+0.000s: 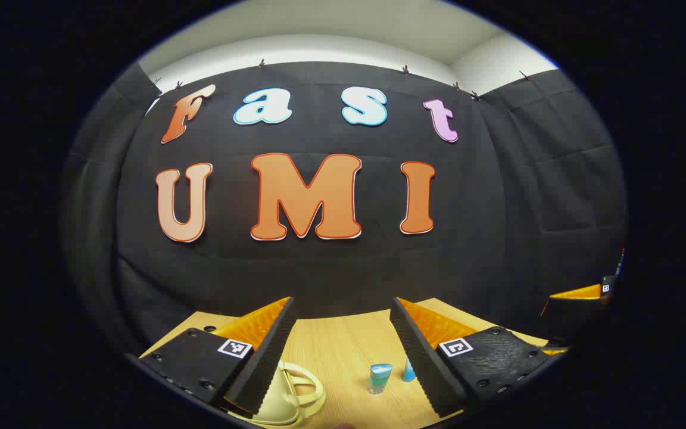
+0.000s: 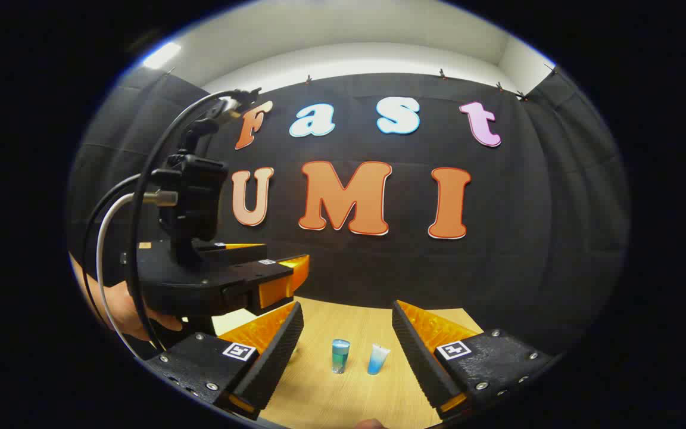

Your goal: First open the suitcase, pack the skin care products into it, and then close the suitcase.

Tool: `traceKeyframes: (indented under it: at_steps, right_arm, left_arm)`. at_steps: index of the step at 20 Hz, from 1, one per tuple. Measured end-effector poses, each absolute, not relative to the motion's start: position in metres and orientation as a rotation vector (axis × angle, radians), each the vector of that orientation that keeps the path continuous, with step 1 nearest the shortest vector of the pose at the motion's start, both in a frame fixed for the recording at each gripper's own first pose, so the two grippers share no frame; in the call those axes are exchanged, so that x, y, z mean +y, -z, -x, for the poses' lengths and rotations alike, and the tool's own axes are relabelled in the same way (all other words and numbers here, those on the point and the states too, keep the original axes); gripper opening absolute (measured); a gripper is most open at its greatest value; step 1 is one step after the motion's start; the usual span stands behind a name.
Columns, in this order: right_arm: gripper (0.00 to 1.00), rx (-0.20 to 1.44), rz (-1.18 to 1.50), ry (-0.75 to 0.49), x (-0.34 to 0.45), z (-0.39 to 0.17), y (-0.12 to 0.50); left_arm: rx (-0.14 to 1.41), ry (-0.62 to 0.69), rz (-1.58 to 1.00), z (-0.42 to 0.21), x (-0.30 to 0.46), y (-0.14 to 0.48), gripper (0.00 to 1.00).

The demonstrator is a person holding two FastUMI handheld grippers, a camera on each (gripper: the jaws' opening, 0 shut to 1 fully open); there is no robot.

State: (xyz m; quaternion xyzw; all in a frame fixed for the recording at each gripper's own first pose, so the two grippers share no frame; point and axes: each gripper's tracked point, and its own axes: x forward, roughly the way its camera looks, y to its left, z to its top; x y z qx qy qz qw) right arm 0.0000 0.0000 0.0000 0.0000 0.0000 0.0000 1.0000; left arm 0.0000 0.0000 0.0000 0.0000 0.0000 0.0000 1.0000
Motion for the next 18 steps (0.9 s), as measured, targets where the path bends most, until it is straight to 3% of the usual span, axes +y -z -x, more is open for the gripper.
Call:
traceKeyframes:
  at_steps: [7, 18]
  right_arm:
    - [0.95, 0.043, 0.032, 0.043, -0.027, -0.004, 0.019]
    - [0.95, 0.047, 0.055, 0.116, -0.029, -0.047, 0.021]
  left_arm:
    - [-0.007, -0.041, -0.056, 0.035, 0.002, 0.009, 1.0]
    - [-0.02, -0.036, -0.091, 0.024, 0.032, 0.021, 1.0]
